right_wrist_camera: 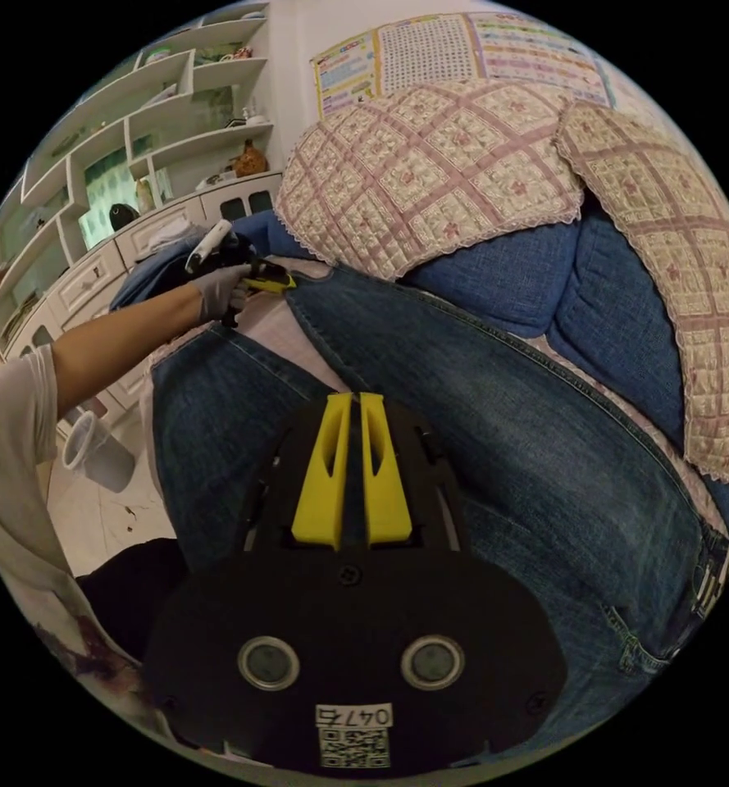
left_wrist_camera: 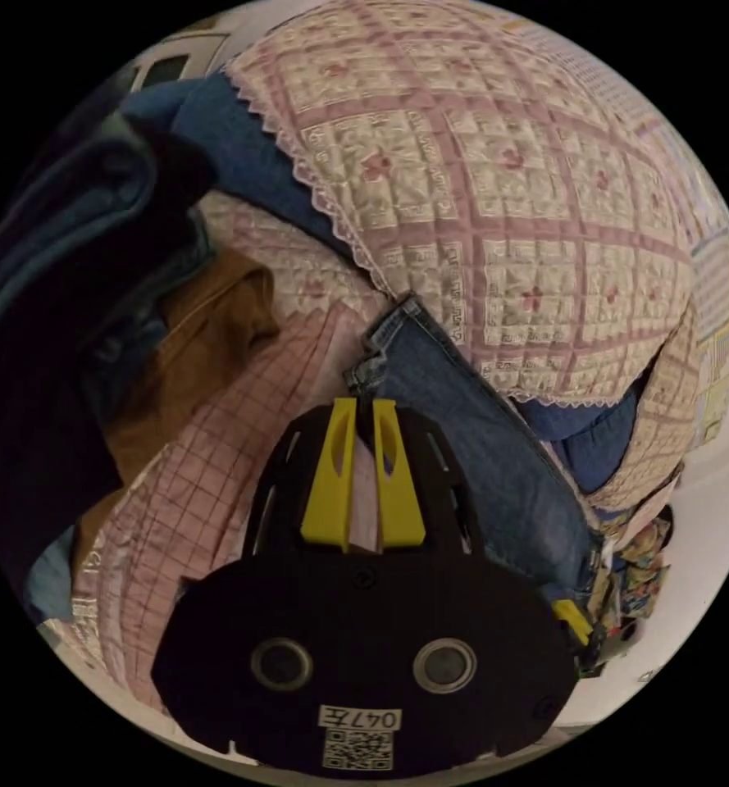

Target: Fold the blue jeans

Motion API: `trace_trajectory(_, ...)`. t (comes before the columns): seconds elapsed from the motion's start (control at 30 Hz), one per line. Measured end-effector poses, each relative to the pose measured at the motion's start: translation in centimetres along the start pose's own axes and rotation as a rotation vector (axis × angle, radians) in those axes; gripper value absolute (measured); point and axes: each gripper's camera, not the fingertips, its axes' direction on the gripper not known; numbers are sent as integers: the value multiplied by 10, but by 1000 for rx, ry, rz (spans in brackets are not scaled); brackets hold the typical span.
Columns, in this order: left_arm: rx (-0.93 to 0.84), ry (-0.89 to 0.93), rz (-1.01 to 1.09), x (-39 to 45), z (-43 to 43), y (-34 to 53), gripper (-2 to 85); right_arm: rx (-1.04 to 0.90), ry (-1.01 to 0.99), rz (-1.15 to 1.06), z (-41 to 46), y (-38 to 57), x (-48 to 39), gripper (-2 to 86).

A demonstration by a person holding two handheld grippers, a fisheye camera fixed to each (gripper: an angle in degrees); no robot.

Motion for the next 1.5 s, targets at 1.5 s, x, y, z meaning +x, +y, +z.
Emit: trace_trajectory(1.5,185,14,180,113,-589,130,-10,-39,907,706,-456,507,-3,15)
